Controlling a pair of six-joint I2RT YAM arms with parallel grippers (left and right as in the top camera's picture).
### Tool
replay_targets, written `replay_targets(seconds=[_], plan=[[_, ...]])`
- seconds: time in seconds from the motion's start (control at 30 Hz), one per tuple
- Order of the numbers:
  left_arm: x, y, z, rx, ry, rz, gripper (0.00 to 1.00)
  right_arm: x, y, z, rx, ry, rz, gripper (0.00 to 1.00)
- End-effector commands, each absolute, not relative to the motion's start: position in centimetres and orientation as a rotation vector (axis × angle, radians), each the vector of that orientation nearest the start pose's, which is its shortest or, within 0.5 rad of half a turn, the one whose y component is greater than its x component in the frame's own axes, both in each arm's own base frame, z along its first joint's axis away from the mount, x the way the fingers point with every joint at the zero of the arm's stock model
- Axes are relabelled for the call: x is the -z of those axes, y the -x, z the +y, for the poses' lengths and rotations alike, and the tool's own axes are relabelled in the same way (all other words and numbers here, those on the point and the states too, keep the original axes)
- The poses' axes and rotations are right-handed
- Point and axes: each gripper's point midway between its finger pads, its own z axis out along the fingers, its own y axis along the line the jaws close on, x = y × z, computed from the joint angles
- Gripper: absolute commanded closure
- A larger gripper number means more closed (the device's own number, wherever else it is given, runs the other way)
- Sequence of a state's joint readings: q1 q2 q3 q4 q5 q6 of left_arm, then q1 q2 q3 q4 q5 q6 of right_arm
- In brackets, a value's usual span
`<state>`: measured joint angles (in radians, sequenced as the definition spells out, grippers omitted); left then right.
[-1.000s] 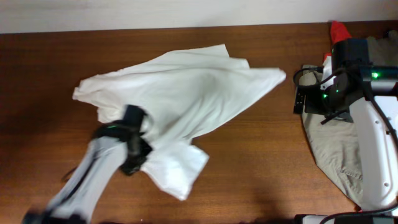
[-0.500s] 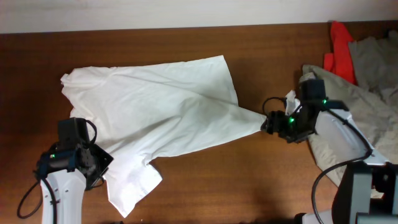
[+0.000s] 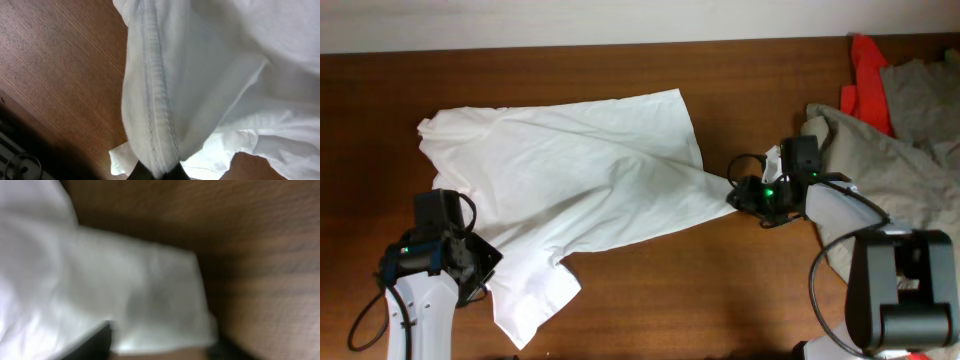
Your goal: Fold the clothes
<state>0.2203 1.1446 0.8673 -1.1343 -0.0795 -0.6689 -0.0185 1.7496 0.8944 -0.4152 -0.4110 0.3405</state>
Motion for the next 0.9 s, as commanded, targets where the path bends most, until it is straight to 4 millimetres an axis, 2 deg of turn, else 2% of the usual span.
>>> replay_targets(seconds=[0.0,0.03,0.1,0.13,0.17,0.27,0.3,0.33,0.37,0.4,0.47,0.57,0.67,0.73,0.77,0.87], plan=[[-10.1,-19.1,6.1,-0.093,1.251,2.696,1.0,1.6,-33.3,5.6,-0.587,-0.474,2.87,0.81],[-10.1,-19.1,6.1,-0.093,1.249,2.698,0.99,1.3,-33.6,5.6,-0.586,-0.472,2.863,0.96],[-10.2,-19.3,6.1,-0.091,1.247,2.693,0.99,0.2,-34.1,5.6,-0.585,-0.466,2.852,0.96],[-10.2,-19.5,6.1,-0.087,1.236,2.688,1.0,-1.1,-34.6,5.5,-0.582,-0.462,2.845,0.96],[-10.6,-20.3,6.1,-0.072,1.145,2.698,1.0,-2.7,-35.2,5.2,-0.557,-0.457,2.831,0.96],[-14.3,-23.8,6.0,-0.004,0.867,2.658,1.0,-9.3,-37.5,4.5,-0.486,-0.346,2.75,0.96],[-17.1,-25.3,6.4,-0.012,0.763,2.606,1.0,-14.3,-38.6,4.2,-0.453,-0.286,2.683,0.96],[-19.2,-26.2,6.6,-0.016,0.707,2.566,1.0,-17.0,-38.9,3.8,-0.425,-0.283,2.652,0.96],[-21.9,-27.2,6.8,-0.017,0.665,2.507,1.0,-20.4,-38.9,3.5,-0.398,-0.268,2.617,0.96],[-25.3,-28.0,6.9,-0.014,0.642,2.43,1.0,-23.6,-38.6,3.3,-0.378,-0.247,2.59,0.96],[-29.3,-28.6,7.1,-0.008,0.618,2.334,1.0,-27.6,-37.7,2.6,-0.319,-0.239,2.561,0.96],[-35.1,-29.0,6.5,0.035,0.548,2.205,1.0,-31.7,-36.1,2.2,-0.271,-0.195,2.54,0.95],[-40.2,-27.7,6.1,0.036,0.522,2.107,1.0,-35.6,-33.5,1.3,-0.202,-0.213,2.518,0.96],[-42.1,-26.8,5.9,0.036,0.512,2.072,1.0,-37.7,-32.4,1.1,-0.188,-0.212,2.483,0.96],[-43.5,-26.1,5.8,0.035,0.502,2.044,1.0,-39.4,-31.6,1.1,-0.189,-0.207,2.449,0.96],[-44.8,-25.5,5.6,0.035,0.494,2.017,1.0,-41.7,-30.4,1.1,-0.183,-0.178,2.393,0.96]])
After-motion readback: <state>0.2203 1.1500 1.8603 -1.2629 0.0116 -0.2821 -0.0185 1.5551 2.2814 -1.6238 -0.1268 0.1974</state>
